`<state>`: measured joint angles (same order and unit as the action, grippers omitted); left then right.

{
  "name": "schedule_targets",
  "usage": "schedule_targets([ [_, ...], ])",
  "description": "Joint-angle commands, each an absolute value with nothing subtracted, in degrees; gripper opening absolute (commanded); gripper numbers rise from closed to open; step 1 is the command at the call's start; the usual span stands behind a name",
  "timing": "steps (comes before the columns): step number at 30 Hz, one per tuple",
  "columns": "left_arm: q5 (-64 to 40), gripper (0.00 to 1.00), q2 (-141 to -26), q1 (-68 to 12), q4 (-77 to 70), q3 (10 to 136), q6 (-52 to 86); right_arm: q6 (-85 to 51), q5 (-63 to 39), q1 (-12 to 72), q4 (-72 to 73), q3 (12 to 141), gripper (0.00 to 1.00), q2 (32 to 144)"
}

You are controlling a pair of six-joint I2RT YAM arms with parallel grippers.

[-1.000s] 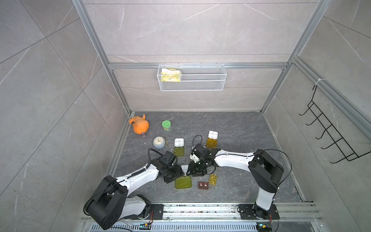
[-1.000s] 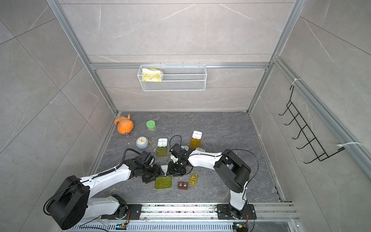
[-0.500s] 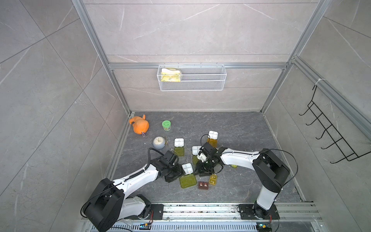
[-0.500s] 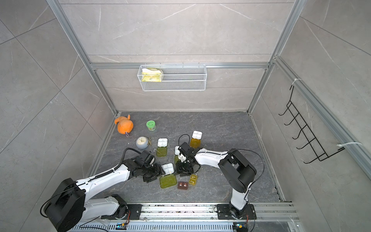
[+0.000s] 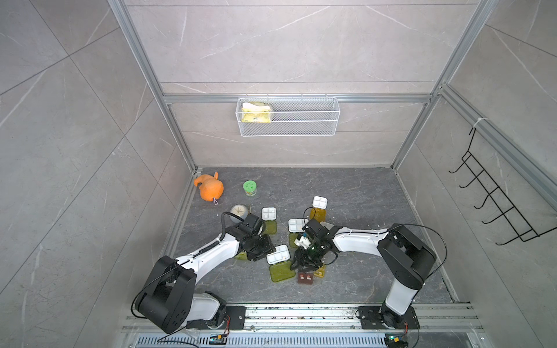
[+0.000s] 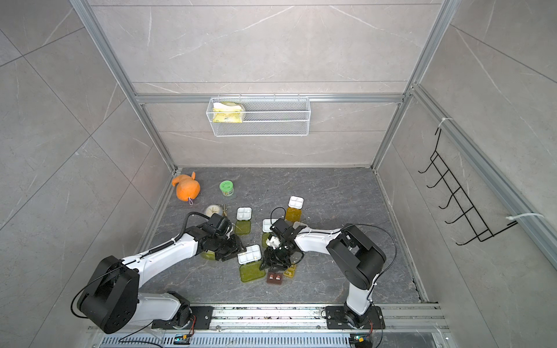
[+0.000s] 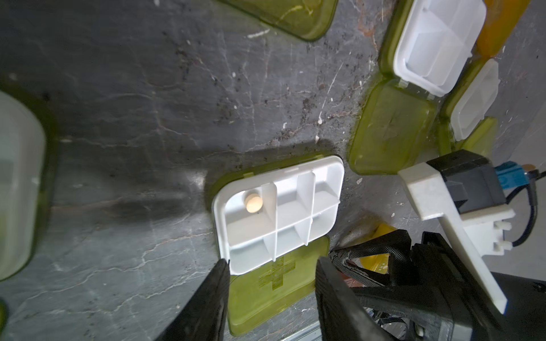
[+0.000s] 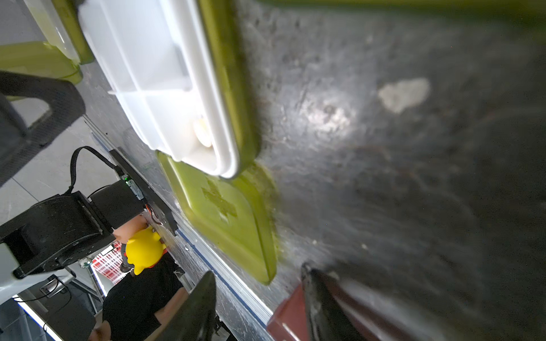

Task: Close pillboxes
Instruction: Close the lid on the pillbox.

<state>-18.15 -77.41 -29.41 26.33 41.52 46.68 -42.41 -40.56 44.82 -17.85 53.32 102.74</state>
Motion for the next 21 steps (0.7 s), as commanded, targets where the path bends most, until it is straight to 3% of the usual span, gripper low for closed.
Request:
schedule_targets([
  [1, -19.0, 0.49, -75.9, -27.9, 28.9, 41.4, 43.5, -43.3, -40.6, 45.0, -16.9, 51.9, 0.51, 102.5],
  [21, -19.4, 0.29, -85.5, -27.4, 25.4, 41.8, 42.0, -45.1, -44.1, 45.1, -12.6, 48.9, 0.51, 104.5],
])
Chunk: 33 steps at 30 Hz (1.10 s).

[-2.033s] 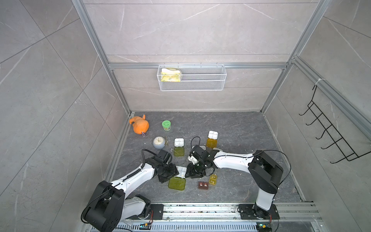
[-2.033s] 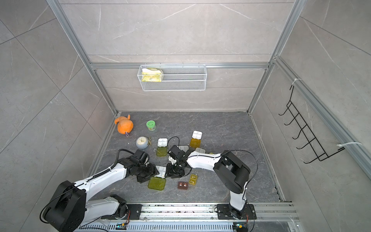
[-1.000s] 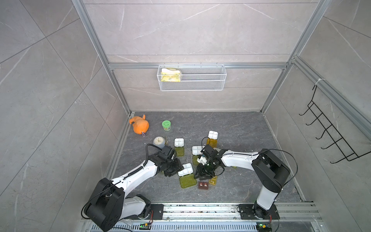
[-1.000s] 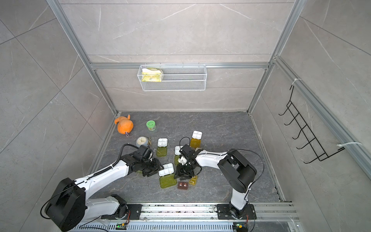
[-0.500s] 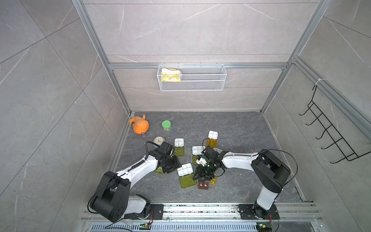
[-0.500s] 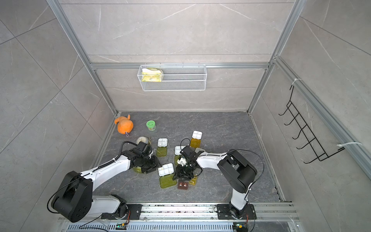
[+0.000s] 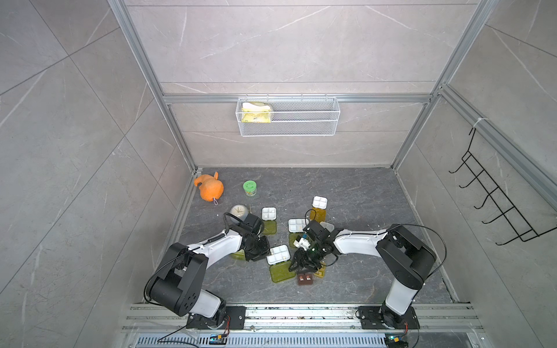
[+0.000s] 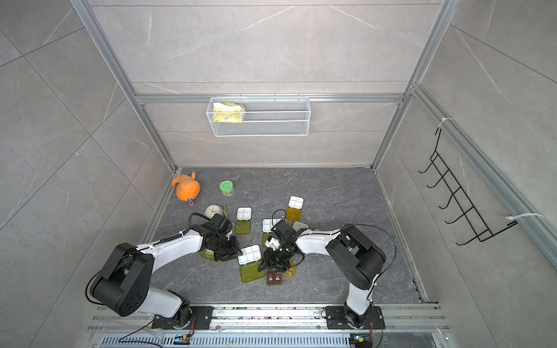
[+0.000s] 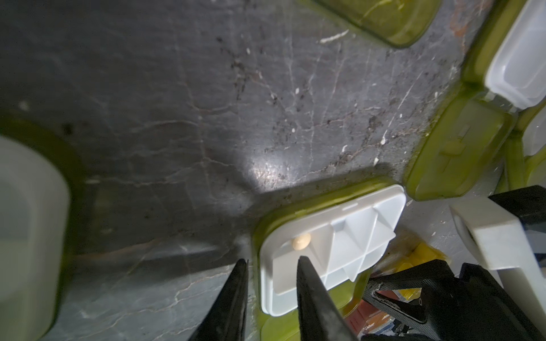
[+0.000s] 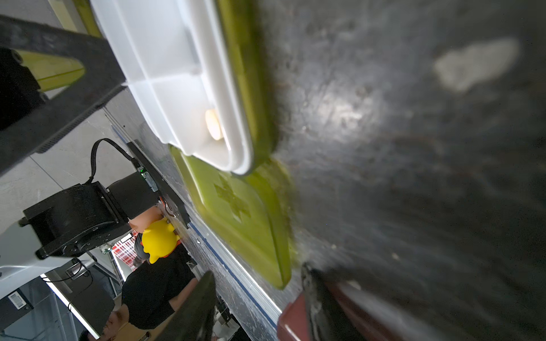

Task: Close pillboxes
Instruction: Close the lid on the pillbox.

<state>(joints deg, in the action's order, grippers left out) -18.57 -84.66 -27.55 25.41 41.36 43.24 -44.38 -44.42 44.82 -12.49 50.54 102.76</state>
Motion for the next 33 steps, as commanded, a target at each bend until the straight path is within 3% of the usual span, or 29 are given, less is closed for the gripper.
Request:
schedule_targets([
  [1, -19.4, 0.28, -85.8, -27.4, 25.4, 41.7, 42.0, -45.3, -44.3, 45.1, -12.2, 48.7, 0.51, 104.6],
  [11, -20.1, 0.23, -87.1, -27.4, 23.7, 41.3, 43.2, -49.0, -46.1, 45.1, -4.9, 45.3, 0.52, 106.1],
  [23, -20.9, 0.21, -86.9, -27.4, 22.4, 39.5, 44.0, -59.3, -50.4, 45.1, 14.6, 41.8, 0.52, 108.2],
  [33, -21.3, 0.2, -86.9, -27.4, 23.6, 41.2, 43.3, -61.3, -51.0, 45.1, 16.1, 41.9, 0.52, 105.9],
])
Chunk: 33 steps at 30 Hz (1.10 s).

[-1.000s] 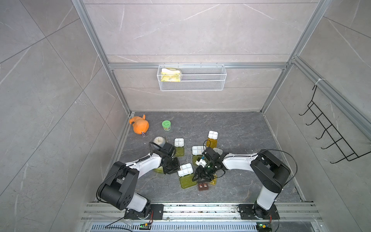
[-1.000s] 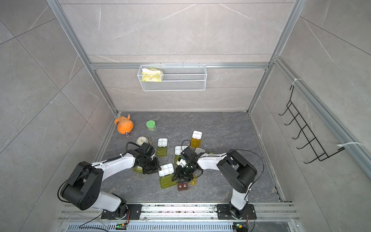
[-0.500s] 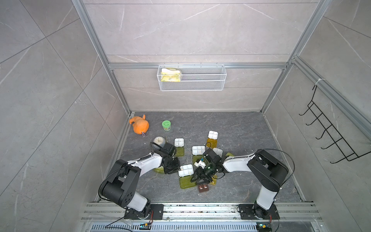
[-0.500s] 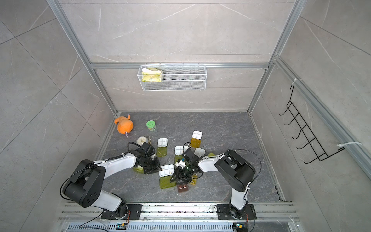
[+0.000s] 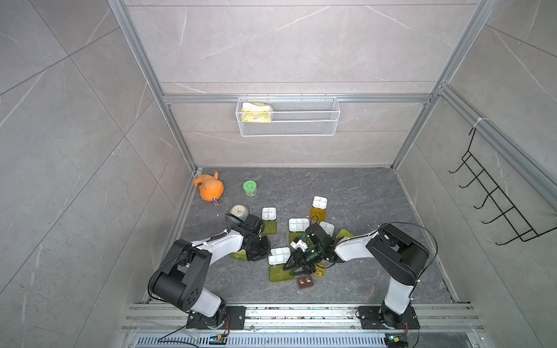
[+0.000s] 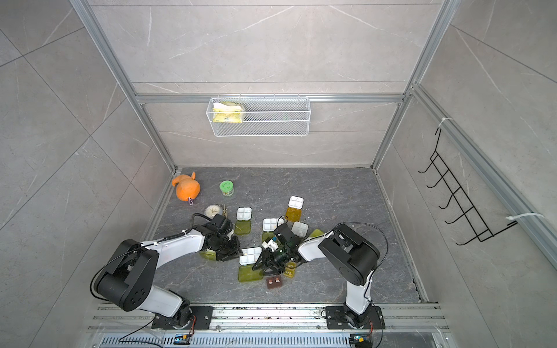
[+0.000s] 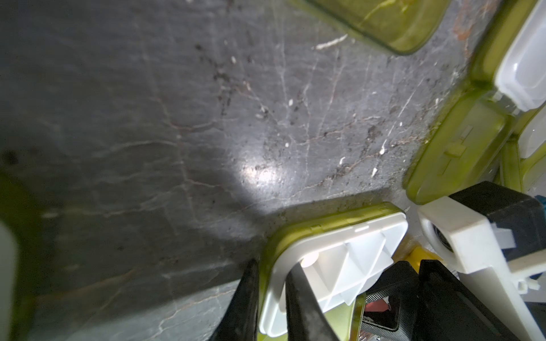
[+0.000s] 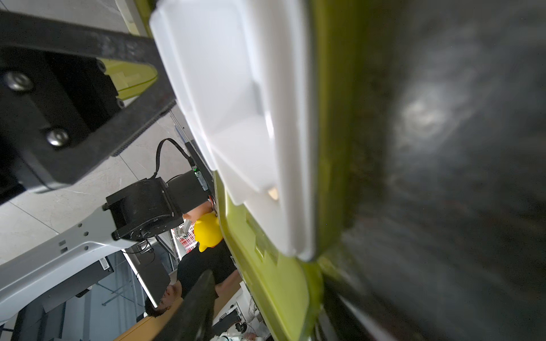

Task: Close pillboxes
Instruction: Close the lid on the pillbox.

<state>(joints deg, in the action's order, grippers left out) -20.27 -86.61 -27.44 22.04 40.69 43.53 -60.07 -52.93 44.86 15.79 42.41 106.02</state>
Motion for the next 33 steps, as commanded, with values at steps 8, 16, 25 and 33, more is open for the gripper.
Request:
schedule_targets([
  [8, -21.4, 0.2, -87.1, -27.4, 23.9, 41.3, 42.7, -62.4, -52.3, 45.0, 15.5, 42.2, 0.67, 104.2],
  [16, -21.4, 0.2, -86.7, -27.5, 24.1, 41.1, 42.7, -62.2, -53.0, 45.1, 13.0, 43.5, 0.69, 102.9],
  [25, -21.4, 0.19, -86.0, -27.5, 24.4, 41.1, 42.7, -65.4, -55.3, 45.1, 18.2, 44.1, 0.68, 101.5],
  [33, -21.5, 0.19, -85.2, -27.4, 25.8, 41.8, 42.4, -65.1, -54.8, 45.0, 17.5, 46.2, 0.68, 103.0],
])
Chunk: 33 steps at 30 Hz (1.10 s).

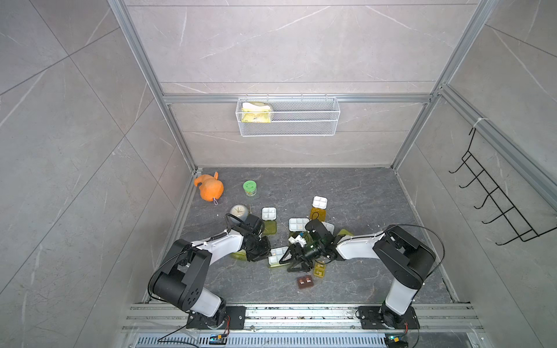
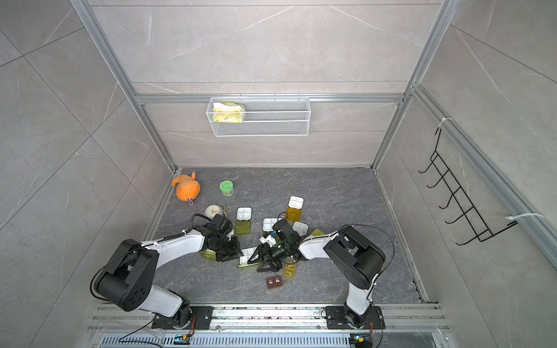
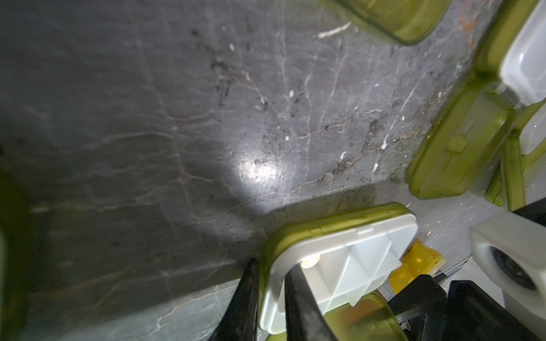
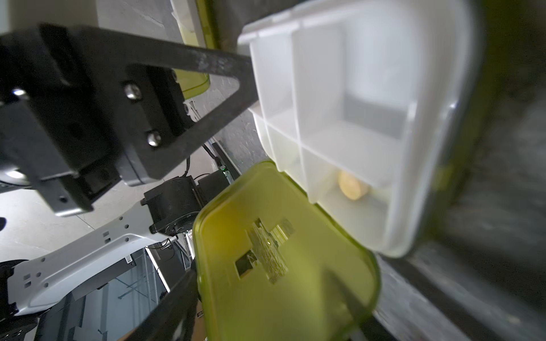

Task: Close pillboxes
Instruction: Close the lid on the pillbox.

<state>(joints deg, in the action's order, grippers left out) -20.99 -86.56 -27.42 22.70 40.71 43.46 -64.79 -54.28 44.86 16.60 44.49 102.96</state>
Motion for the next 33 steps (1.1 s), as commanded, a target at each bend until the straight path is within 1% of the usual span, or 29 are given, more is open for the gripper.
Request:
schedule_targets([
  [1, -21.5, 0.19, -85.0, -27.4, 26.1, 42.0, 42.3, -65.0, -54.8, 45.1, 17.4, 46.3, 0.68, 103.1],
  [4, -21.5, 0.21, -84.6, -27.4, 27.2, 43.1, 42.1, -64.6, -54.9, 45.1, 17.1, 46.9, 0.68, 103.6],
  [6, -21.2, 0.24, -84.3, -27.4, 28.4, 44.2, 41.7, -64.5, -54.9, 45.1, 17.0, 47.4, 0.68, 103.8],
  [10, -20.7, 0.25, -84.0, -27.4, 30.6, 46.1, 40.7, -64.5, -55.0, 45.1, 16.8, 48.8, 0.68, 104.4],
  [12, -20.5, 0.29, -83.8, -27.4, 31.6, 46.9, 40.4, -64.5, -55.2, 45.1, 16.6, 49.5, 0.68, 104.7],
  [14, -20.1, 0.35, -83.3, -27.3, 32.7, 47.6, 40.2, -64.4, -55.1, 45.1, 16.4, 50.0, 0.68, 104.6],
  [25, -18.4, 0.52, -77.9, -23.5, 41.2, 52.8, 36.8, -62.9, -54.9, 45.1, 14.1, 52.5, 0.68, 104.3],
  [28, -18.9, 0.56, -76.1, -22.8, 43.1, 54.6, 36.7, -58.9, -54.4, 45.0, 8.1, 54.5, 0.68, 102.9],
  [30, -20.1, 0.57, -75.0, -22.8, 43.7, 55.4, 37.4, -51.8, -52.2, 44.9, -0.9, 57.2, 0.68, 101.2],
  [32, -22.4, 0.58, -73.6, -22.8, 43.1, 54.9, 39.4, -43.7, -47.5, 44.9, -13.4, 61.1, 0.68, 99.1],
  [33, -23.6, 0.59, -73.0, -22.8, 42.4, 54.1, 40.7, -41.2, -45.9, 44.9, -17.3, 62.4, 0.68, 98.5],
])
